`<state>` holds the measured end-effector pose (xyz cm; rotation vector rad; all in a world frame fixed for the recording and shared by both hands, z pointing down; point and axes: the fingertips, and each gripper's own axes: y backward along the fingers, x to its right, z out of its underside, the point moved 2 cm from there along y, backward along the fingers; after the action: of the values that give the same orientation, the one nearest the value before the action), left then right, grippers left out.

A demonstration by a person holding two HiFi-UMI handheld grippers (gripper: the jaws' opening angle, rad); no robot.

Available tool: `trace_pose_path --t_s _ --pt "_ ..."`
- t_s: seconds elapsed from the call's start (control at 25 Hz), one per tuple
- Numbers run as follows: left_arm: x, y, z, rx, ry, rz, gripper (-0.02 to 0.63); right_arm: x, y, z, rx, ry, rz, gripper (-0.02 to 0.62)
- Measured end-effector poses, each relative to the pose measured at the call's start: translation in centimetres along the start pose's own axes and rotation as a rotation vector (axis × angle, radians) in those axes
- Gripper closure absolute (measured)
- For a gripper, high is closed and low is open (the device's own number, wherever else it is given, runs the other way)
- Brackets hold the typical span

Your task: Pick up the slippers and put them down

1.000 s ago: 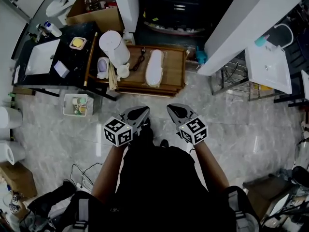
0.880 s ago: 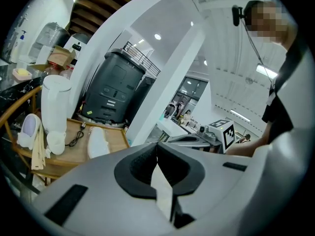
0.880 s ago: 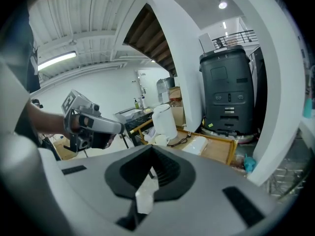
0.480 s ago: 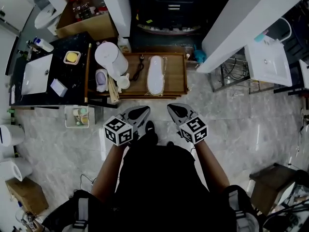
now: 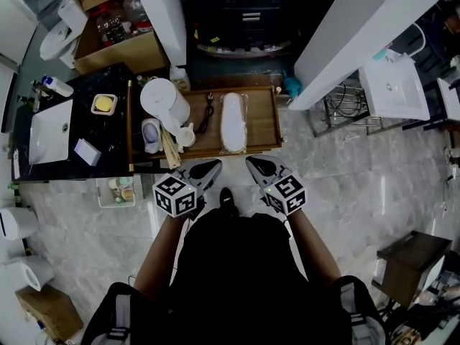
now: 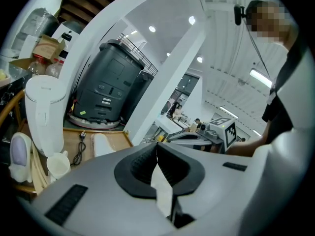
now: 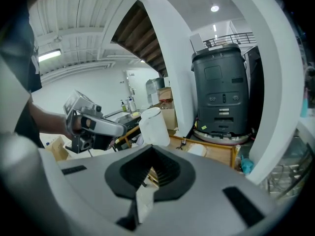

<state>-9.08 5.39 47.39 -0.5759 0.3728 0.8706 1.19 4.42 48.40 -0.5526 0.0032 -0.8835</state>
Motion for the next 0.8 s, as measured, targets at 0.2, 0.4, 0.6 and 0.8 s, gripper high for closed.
trace_pose_path --t_s 0.2,0.4,0.6,0.8 --pt "-0.7 -0.2 -0.3 -0.004 -0.002 0.019 0.594 0.1 -0.3 0.3 -0.009 -0.011 0.019 0.588" --pt "-0.9 -0.1 0.0 -0.013 0.007 0.028 0.594 0.0 -0.3 0.7 -0.023 -0.019 0.03 0.588" --pt "-1.1 -0.1 0.1 -0.02 0.014 0.028 0.594 0.0 -0.5 0.5 -0.028 -0.017 0.025 0.588" --pt "-1.5 -0.5 0.1 -0.016 0.029 0.009 0.594 0.4 -0.7 0.6 -0.034 -0.024 0.006 0.588"
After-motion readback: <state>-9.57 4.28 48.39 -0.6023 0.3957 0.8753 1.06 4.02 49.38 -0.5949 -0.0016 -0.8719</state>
